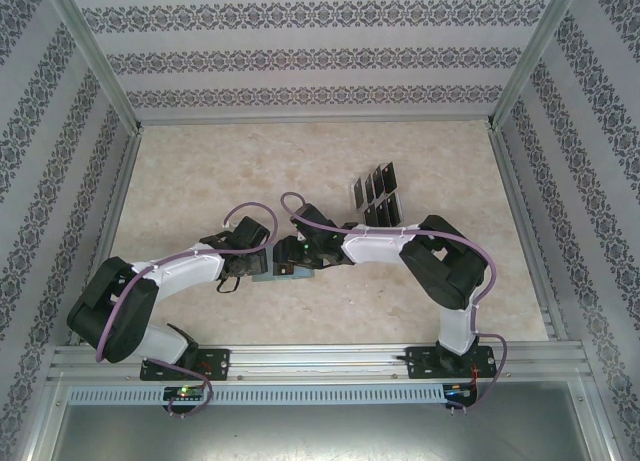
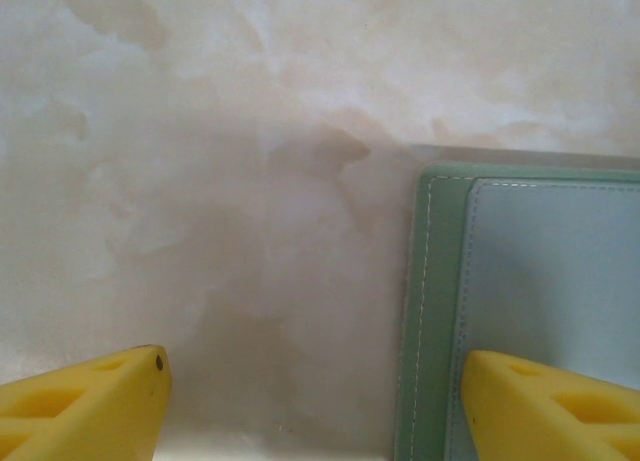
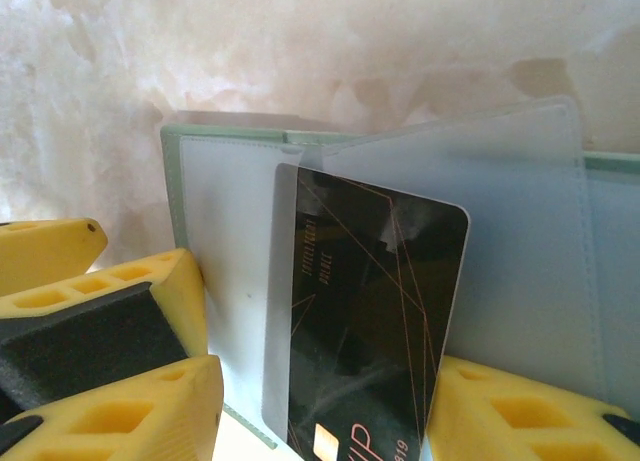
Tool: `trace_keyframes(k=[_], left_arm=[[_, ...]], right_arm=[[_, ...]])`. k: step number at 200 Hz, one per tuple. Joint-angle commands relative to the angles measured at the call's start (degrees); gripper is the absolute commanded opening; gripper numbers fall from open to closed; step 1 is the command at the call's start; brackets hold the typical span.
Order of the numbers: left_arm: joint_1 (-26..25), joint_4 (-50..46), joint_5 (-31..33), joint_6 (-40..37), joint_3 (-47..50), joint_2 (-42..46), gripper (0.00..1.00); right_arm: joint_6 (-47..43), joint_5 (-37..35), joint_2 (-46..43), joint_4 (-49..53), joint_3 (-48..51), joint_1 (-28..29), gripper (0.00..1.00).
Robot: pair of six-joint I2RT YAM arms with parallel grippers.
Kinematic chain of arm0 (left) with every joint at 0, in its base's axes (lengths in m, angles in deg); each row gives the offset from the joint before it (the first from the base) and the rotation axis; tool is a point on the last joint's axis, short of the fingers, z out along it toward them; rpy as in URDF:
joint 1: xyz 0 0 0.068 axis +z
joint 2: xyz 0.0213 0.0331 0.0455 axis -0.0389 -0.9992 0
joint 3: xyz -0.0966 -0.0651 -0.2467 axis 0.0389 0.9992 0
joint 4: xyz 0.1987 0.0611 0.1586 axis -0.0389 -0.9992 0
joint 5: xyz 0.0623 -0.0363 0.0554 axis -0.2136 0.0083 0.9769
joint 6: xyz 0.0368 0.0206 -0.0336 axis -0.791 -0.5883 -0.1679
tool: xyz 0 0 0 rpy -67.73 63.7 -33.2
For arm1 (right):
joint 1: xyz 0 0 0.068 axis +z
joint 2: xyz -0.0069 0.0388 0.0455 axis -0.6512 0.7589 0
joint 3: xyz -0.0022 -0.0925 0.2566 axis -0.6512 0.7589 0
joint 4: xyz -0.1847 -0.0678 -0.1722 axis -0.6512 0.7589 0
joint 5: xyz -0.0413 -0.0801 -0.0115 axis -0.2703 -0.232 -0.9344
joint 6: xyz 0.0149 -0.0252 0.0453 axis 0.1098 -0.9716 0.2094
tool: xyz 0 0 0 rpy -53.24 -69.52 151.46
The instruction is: Put the credit cards into the card holder
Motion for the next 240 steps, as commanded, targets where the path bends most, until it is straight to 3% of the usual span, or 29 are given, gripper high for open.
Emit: trace_keyframes(k=[1, 240], left_arm=[[-0.9, 0.0, -0.3, 1.0, 1.3, -0.9, 0.78], [-1.2, 2.7, -1.7, 1.3, 2.2, -1.5, 0.77]], right_arm=[[-3.2, -4.3, -0.6, 5.4, -1.0, -0.4, 0.56], [-6.4, -4.7, 5.5, 13.0, -12.2, 2.0, 0.56]])
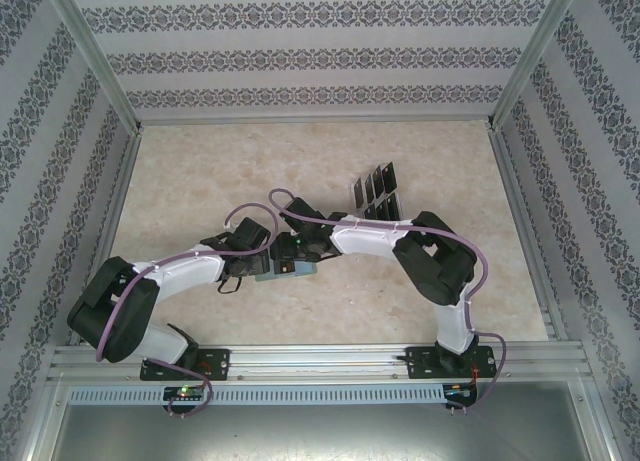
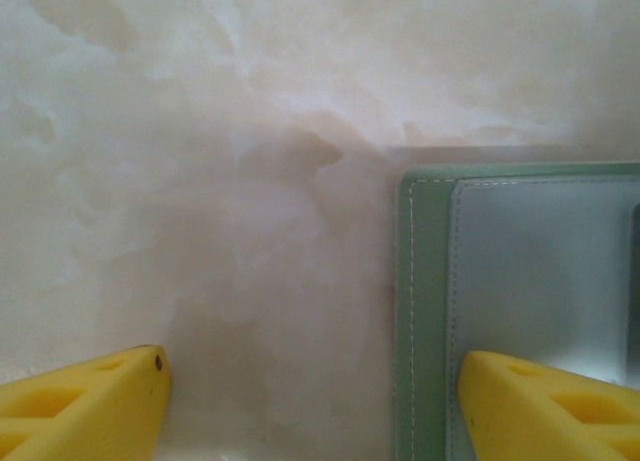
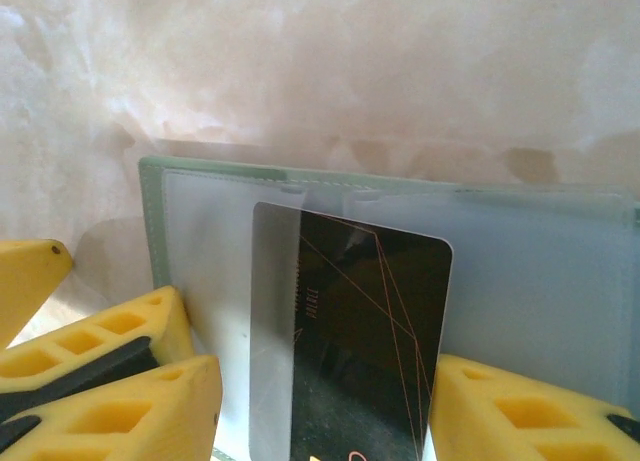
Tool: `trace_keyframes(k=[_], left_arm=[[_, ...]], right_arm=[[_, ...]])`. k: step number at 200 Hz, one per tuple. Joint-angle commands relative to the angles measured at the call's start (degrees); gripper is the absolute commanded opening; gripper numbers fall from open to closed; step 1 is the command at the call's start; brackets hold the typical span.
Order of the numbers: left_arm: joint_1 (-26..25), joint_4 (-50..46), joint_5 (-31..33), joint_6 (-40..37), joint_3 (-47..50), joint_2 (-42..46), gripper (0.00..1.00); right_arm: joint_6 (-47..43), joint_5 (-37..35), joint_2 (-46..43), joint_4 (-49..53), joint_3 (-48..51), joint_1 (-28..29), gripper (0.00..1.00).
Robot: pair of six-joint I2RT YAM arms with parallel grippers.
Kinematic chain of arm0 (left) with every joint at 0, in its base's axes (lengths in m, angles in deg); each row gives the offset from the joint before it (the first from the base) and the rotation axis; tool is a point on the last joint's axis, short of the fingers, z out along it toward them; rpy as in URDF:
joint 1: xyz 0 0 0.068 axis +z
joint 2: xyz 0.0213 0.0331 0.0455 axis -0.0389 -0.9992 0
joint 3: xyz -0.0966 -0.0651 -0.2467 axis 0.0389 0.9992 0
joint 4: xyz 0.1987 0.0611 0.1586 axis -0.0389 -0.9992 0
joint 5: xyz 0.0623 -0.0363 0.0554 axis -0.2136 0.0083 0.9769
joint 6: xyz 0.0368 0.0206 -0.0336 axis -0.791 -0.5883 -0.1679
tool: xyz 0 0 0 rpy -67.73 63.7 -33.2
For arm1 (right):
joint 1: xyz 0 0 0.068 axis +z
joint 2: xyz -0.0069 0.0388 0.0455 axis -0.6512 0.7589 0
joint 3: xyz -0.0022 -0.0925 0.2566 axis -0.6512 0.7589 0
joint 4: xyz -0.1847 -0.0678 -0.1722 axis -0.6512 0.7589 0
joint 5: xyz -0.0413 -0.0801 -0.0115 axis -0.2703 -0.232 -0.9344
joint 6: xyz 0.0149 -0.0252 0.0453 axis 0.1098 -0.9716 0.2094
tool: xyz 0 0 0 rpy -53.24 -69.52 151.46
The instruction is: Put the credit cards into the card holder
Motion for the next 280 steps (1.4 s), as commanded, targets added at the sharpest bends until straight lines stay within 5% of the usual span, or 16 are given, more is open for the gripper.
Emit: trace_keyframes(k=[1, 174, 213, 254, 280], left_arm=[[-0.9, 0.2, -0.8, 0.7, 1.3, -1.4, 0.77], [-0.2, -3.9, 1.3, 1.5, 0.4, 6.2, 0.83], [0.9, -4.7, 1.7, 0.8, 0.6, 6.8, 0.84], [1.8, -4.8, 1.7, 0.4, 1.2, 6.9, 0.84], [2.0, -4.4, 1.6, 0.3, 1.3, 6.4, 0.84]], right_arm=[[-0.4, 0.0, 1.6, 1.4, -2.3, 0.9, 0.56], [0.3, -1.7, -4.9, 0.4, 3.8, -1.9, 0.54], [0.3, -1.1, -5.2, -0.1, 4.6, -2.0, 0.38], [0.2, -1.2, -6.0, -0.9, 6.4, -2.7, 0.08], [0.3, -1.2, -6.2, -1.5, 7.6, -3.2, 0.03]])
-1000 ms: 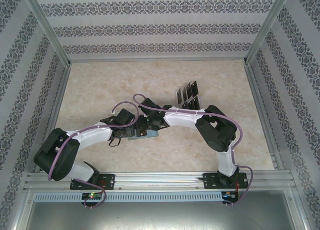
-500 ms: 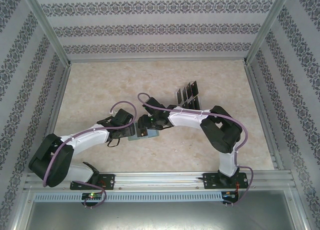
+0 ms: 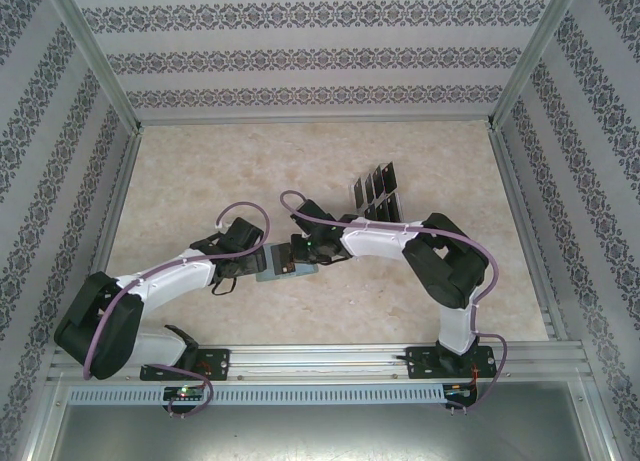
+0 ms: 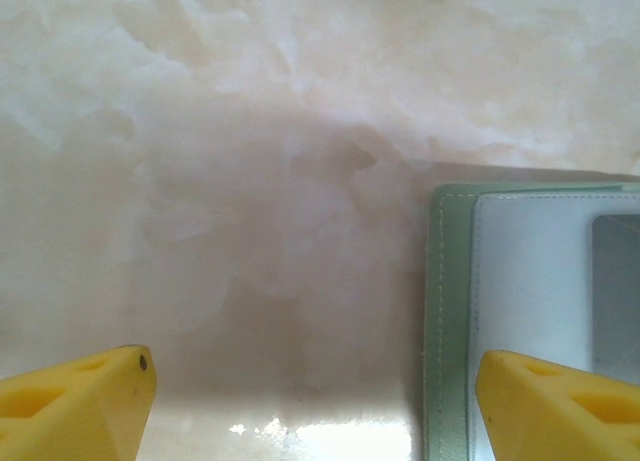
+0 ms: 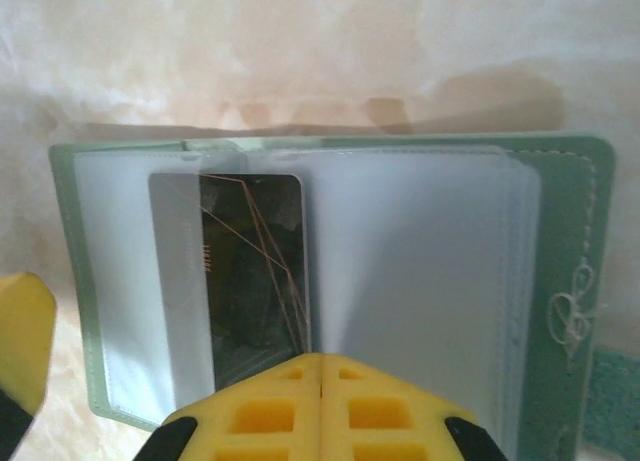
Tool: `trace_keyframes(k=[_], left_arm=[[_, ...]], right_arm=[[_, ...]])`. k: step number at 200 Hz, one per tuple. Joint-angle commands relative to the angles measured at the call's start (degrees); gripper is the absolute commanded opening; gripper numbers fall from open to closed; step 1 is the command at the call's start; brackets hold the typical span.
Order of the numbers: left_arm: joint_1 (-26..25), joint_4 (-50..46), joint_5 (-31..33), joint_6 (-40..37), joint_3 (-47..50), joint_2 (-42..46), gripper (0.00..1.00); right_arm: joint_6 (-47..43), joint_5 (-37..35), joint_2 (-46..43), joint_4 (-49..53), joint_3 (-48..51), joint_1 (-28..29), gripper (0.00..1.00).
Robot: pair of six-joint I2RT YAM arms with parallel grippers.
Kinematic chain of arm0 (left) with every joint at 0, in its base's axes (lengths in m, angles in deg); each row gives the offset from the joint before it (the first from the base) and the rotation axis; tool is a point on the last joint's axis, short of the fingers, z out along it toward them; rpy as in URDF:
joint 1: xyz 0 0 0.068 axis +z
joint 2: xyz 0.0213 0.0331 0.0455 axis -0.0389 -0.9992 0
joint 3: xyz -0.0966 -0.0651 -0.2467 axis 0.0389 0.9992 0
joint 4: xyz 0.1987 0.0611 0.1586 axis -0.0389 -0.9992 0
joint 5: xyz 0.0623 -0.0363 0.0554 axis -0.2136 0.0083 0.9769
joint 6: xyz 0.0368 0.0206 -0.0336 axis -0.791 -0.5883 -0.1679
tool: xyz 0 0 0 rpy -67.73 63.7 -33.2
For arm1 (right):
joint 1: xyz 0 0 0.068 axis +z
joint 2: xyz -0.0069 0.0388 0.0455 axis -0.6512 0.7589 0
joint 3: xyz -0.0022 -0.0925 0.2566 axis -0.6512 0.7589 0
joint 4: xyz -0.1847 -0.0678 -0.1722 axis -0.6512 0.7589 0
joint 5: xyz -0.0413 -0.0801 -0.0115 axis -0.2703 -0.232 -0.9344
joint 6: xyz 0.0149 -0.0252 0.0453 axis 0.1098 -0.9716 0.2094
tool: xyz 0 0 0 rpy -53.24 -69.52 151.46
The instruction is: Put the credit cards into the card holder
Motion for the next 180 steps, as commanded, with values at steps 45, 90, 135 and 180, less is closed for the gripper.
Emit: trace_keyframes(k=[45, 90, 135, 180], left_arm=[[0.8, -0.5, 0.5, -0.9, 0.8, -1.1, 0.84], [0.7, 0.5, -0.1, -0.6, 1.6, -1.8, 0.84], [0.8, 1.1, -0.4, -0.5, 2.1, -1.9, 0.84], [0.7, 1.5, -0.8, -0.4, 2.4, -2.1, 0.83]], right_arm=[[0.0, 0.0, -1.1, -1.7, 0.9, -1.0, 0.00], [-0.1, 0.7, 0.4, -1.7, -0.5, -0.5, 0.00], [0.1, 1.1, 1.8, -1.6, -1.5, 0.1, 0.00], [0.2, 1.6, 3.0, -1.6, -2.7, 0.8, 0.00]])
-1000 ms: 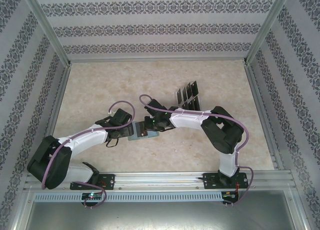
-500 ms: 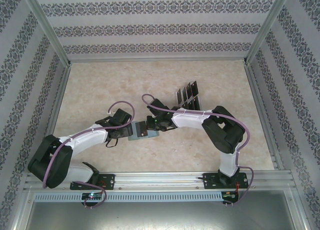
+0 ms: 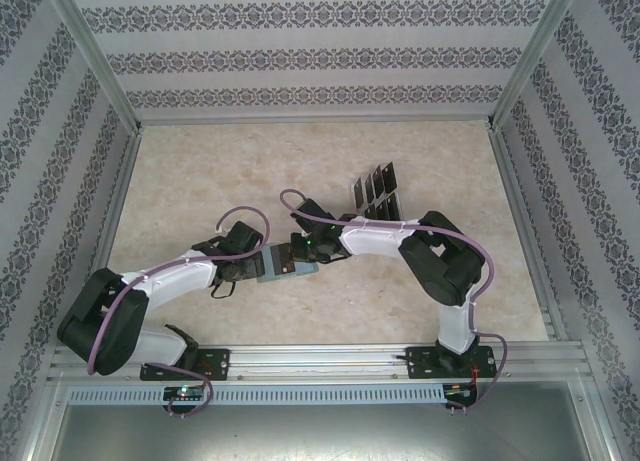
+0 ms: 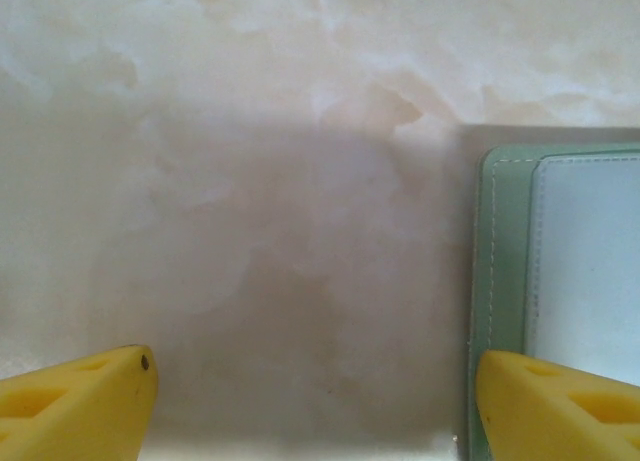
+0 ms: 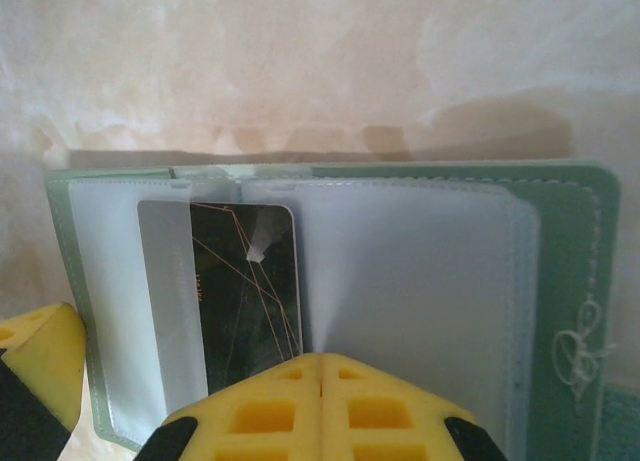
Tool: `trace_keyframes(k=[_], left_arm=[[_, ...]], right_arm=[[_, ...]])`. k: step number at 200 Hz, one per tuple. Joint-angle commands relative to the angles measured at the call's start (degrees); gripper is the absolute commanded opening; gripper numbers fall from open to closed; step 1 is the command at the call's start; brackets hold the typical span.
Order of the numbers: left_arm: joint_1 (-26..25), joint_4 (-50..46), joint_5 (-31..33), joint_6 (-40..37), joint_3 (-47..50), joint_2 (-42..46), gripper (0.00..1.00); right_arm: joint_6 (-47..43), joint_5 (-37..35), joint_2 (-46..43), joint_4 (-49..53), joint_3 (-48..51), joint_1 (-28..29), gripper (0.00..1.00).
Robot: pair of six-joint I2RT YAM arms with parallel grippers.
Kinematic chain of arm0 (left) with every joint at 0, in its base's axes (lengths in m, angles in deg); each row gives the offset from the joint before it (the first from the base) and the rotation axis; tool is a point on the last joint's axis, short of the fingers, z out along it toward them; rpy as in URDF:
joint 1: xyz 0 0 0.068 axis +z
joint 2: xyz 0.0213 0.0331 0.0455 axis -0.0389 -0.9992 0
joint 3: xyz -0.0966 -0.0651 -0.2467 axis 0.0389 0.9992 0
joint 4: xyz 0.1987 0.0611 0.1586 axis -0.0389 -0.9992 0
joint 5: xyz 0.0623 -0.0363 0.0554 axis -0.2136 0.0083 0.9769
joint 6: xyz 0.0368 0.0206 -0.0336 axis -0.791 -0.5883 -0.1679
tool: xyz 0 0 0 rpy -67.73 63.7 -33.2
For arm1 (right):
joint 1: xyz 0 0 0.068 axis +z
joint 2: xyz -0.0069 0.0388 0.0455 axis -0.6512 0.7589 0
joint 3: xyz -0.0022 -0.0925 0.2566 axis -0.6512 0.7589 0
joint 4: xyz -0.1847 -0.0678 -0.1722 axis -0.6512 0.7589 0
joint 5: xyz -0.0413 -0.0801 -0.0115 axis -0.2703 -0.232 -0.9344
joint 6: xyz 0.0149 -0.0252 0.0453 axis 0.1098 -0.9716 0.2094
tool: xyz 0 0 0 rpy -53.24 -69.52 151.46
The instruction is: Put the credit cards into the card holder
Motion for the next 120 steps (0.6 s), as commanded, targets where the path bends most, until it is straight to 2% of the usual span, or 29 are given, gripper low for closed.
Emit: trace_keyframes(k=[1, 120], left_arm=[[0.5, 1.0, -0.1, -0.3, 0.6, -0.7, 0.83], [0.4, 1.6, -0.7, 0.0, 1.1, -0.8, 0.83]], right_arm=[[0.3, 1.0, 1.3, -0.1, -1.9, 0.8, 0.00], [0.9, 2.0, 4.3, -0.1, -5.1, 2.2, 0.00]])
